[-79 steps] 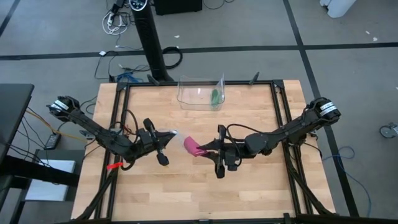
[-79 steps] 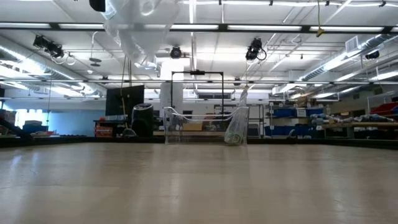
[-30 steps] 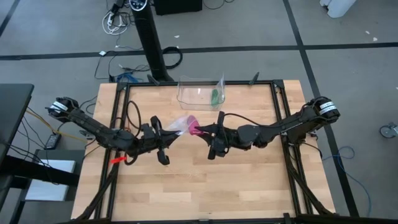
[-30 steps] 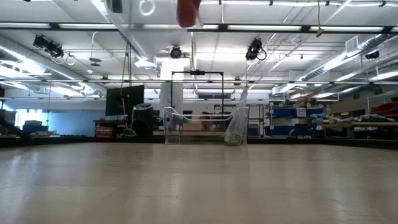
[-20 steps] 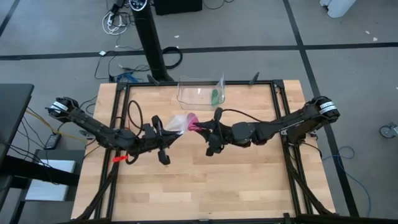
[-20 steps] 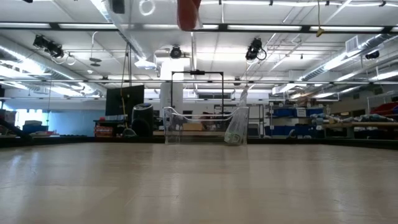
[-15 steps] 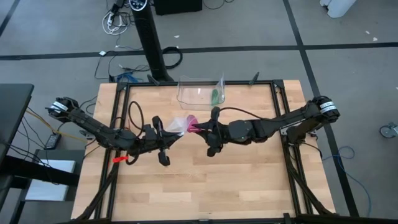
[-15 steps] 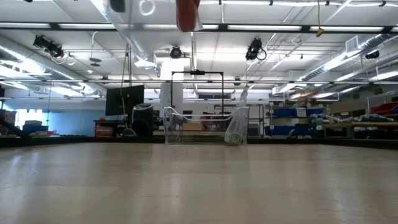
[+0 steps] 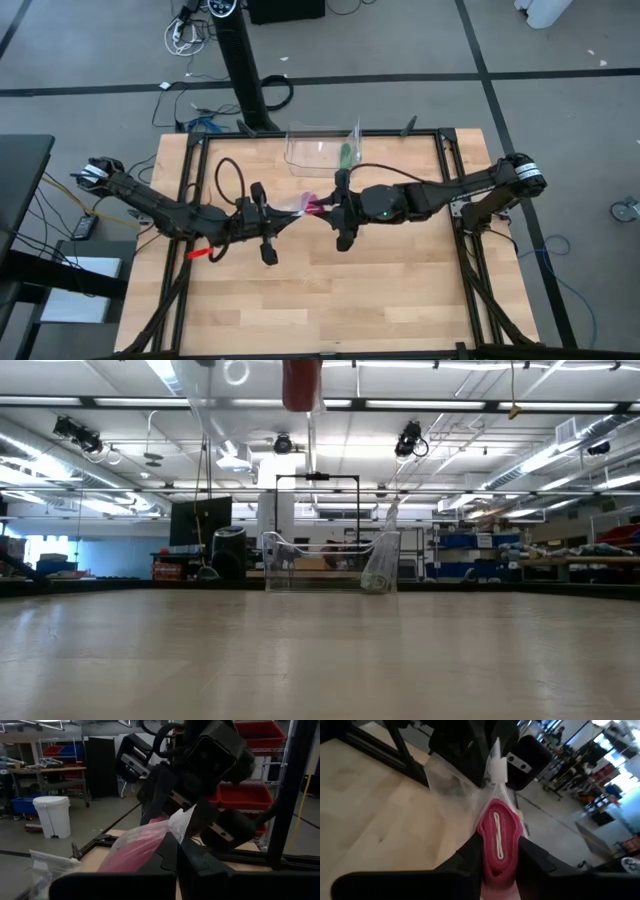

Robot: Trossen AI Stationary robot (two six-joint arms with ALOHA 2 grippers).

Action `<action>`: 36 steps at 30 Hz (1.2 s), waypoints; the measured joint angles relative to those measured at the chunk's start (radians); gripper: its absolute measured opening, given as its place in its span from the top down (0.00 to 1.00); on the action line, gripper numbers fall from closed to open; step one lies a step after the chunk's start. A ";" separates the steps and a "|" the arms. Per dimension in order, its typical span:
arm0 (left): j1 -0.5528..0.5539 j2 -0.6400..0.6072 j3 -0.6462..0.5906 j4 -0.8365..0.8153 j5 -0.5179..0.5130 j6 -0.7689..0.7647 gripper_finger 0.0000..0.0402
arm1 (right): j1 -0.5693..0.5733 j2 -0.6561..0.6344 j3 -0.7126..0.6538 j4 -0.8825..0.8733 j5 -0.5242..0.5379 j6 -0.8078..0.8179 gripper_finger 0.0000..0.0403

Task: Roll bandage
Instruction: Put the pink bandage into the transparent zip bag

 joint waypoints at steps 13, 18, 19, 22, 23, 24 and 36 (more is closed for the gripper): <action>0.022 -0.002 -0.014 0.036 0.069 -0.007 1.00 | 0.004 0.002 0.105 -0.165 -0.021 0.109 0.68; 0.027 -0.002 -0.103 0.261 0.169 0.032 1.00 | 0.010 0.002 0.120 -0.190 -0.021 0.120 0.66; 0.029 -0.002 -0.123 0.306 0.180 0.031 1.00 | 0.009 0.002 0.122 -0.199 -0.019 0.122 0.66; 0.041 -0.002 -0.170 0.402 0.224 0.010 1.00 | 0.009 0.003 0.123 -0.204 -0.016 0.121 0.70; 0.048 -0.002 -0.175 0.410 0.235 0.005 1.00 | 0.009 0.003 0.123 -0.199 -0.016 0.117 0.72; 0.050 -0.002 -0.177 0.412 0.241 -0.001 1.00 | 0.009 0.003 0.123 -0.194 -0.015 0.111 0.75; 0.055 -0.002 -0.178 0.304 0.231 -0.001 1.00 | 0.046 0.001 0.123 -0.117 -0.046 0.053 0.88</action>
